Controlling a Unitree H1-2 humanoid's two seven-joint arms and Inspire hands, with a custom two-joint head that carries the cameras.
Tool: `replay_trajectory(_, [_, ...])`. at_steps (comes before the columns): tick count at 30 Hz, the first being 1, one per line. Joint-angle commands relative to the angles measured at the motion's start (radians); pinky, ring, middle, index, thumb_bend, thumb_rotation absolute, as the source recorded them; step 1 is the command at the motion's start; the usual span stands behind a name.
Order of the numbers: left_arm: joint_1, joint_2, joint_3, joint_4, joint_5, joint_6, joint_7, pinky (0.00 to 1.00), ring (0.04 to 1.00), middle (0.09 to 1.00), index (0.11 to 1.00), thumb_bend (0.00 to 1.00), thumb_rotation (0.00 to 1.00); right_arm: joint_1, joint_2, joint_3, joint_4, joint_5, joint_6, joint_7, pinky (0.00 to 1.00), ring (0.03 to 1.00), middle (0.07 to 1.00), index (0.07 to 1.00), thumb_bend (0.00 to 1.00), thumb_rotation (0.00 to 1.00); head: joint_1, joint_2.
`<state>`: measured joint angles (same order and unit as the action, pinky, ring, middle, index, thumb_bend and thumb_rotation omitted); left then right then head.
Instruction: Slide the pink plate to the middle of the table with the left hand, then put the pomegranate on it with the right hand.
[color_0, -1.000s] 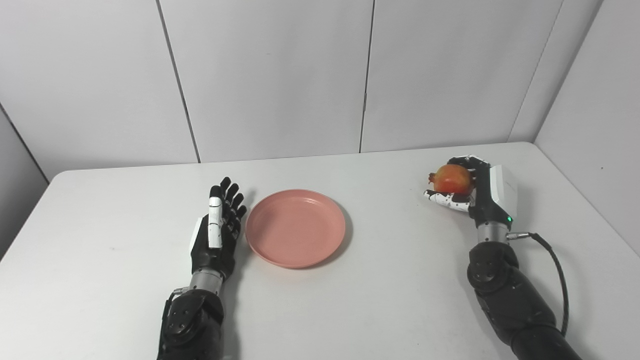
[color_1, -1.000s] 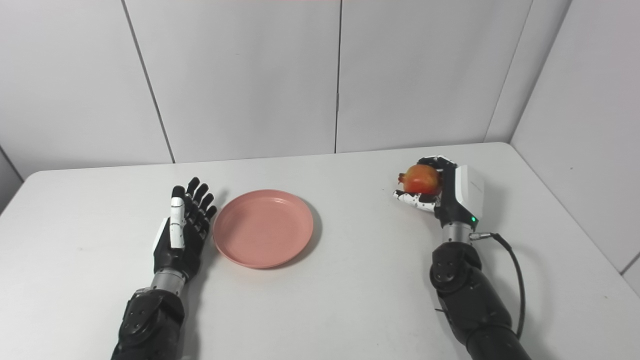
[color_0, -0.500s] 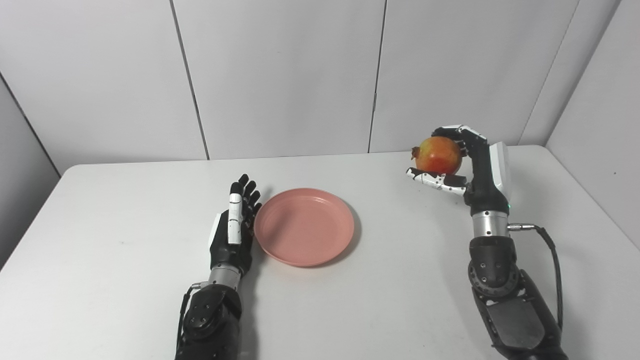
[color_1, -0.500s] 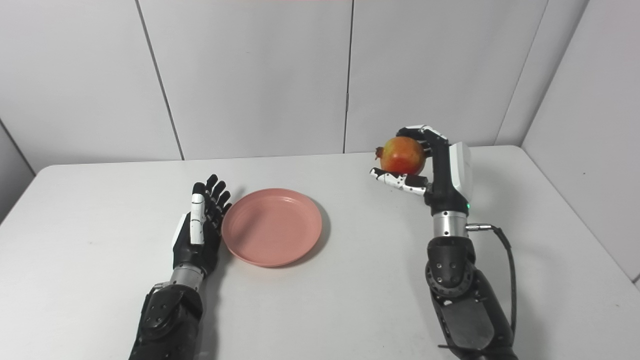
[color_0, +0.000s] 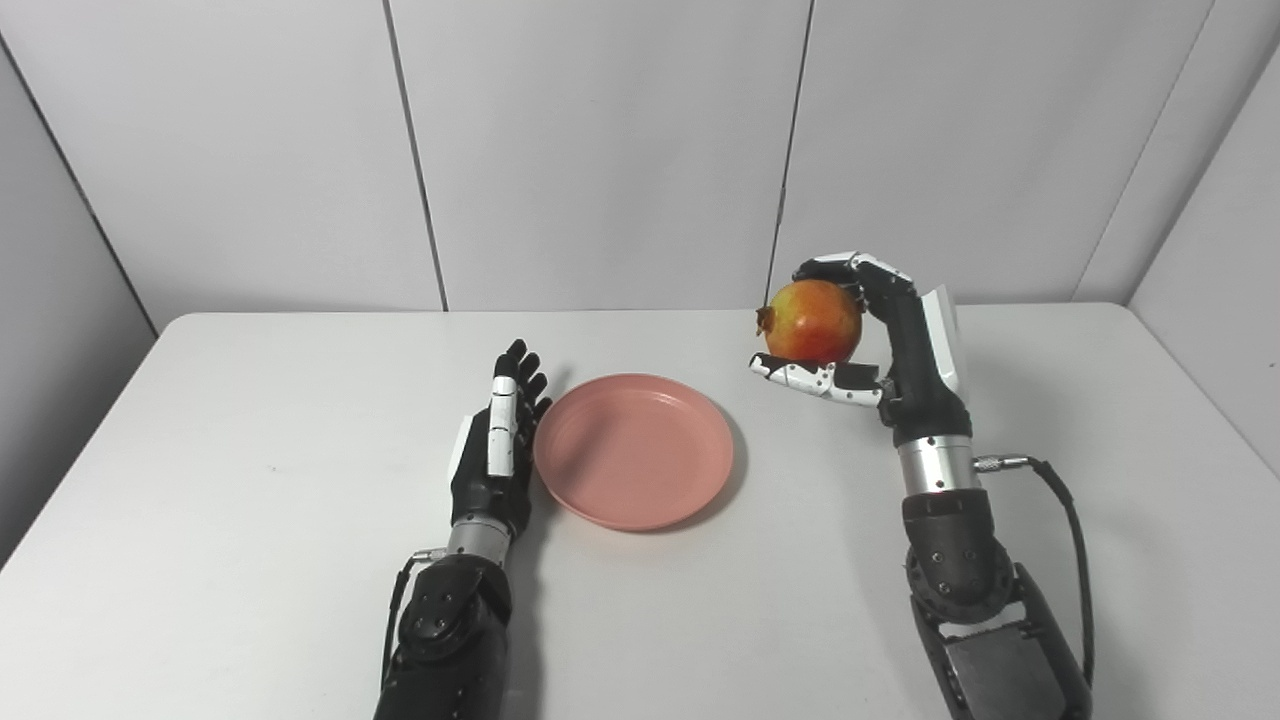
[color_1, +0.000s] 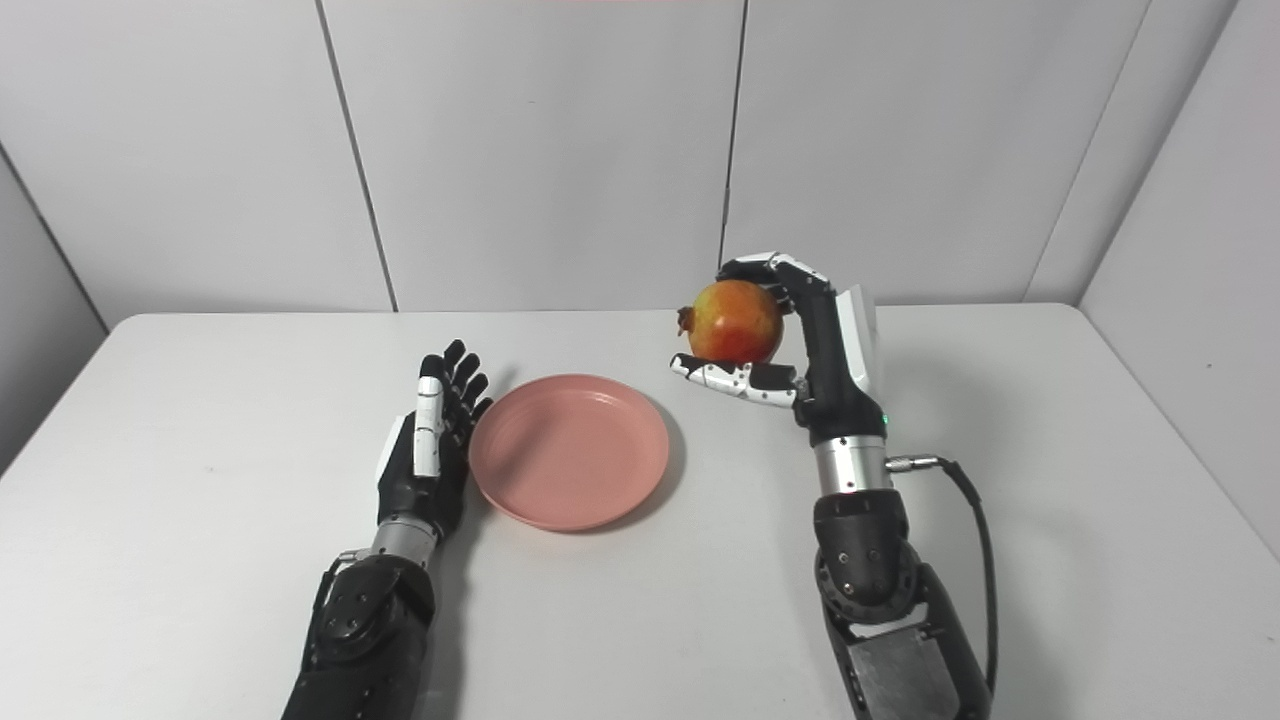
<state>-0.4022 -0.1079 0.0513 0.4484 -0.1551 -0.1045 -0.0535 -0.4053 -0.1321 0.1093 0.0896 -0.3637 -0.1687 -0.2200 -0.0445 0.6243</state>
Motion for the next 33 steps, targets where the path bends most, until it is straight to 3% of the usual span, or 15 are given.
replay_trajectory(1, [-0.031,-0.009,-0.012,-0.003,0.015,-0.026,0.008,0.98,1.0,1.0,1.0,0.61,1.0,-0.044,0.016,0.016,-0.026,0.014,-0.044,0.028,0.37,0.447,0.452,0.537,0.52,0.0,0.004,0.0])
replay_trajectory(4, [-0.03,-0.01,-0.015,-0.006,0.025,-0.024,0.014,0.98,1.0,1.0,1.0,0.61,1.0,-0.046,0.034,0.033,-0.025,0.013,-0.033,0.052,0.42,0.476,0.463,0.528,0.52,0.0,0.004,0.001])
replay_trajectory(9, [-0.03,-0.013,-0.017,-0.008,0.034,-0.022,0.025,0.97,1.0,1.0,1.0,0.61,1.0,-0.052,0.069,0.067,0.008,0.017,-0.024,0.093,0.35,0.42,0.454,0.531,0.52,0.0,0.003,0.001])
replay_trajectory(14, [-0.031,-0.014,-0.018,-0.006,0.035,-0.022,0.025,0.98,1.0,1.0,1.0,0.61,1.0,-0.06,0.081,0.1,0.052,-0.026,-0.03,0.108,0.38,0.461,0.461,0.523,0.52,0.0,0.001,0.0])
replay_trajectory(20, [-0.03,-0.015,-0.023,-0.006,0.045,-0.025,0.032,0.96,0.997,1.0,1.0,0.61,1.0,-0.079,0.097,0.135,0.123,-0.081,-0.047,0.092,0.29,0.379,0.434,0.534,0.52,0.0,0.002,0.003])
replay_trajectory(26, [-0.032,-0.012,-0.032,0.0,0.047,-0.038,0.036,0.95,0.991,1.0,1.0,0.61,1.0,-0.093,0.101,0.164,0.178,-0.113,-0.034,0.107,0.4,0.476,0.466,0.52,0.52,0.0,0.003,0.004])
replay_trajectory(30, [-0.032,-0.011,-0.035,-0.001,0.05,-0.038,0.042,0.95,0.988,1.0,1.0,0.6,1.0,-0.102,0.101,0.18,0.207,-0.135,-0.016,0.113,0.39,0.474,0.466,0.52,0.52,0.0,0.004,0.003])
replay_trajectory(33, [-0.031,-0.013,-0.037,-0.004,0.05,-0.042,0.041,0.95,0.992,1.0,1.0,0.6,1.0,-0.122,0.094,0.193,0.263,-0.172,-0.045,0.093,0.38,0.466,0.466,0.518,0.52,0.0,0.009,0.003])
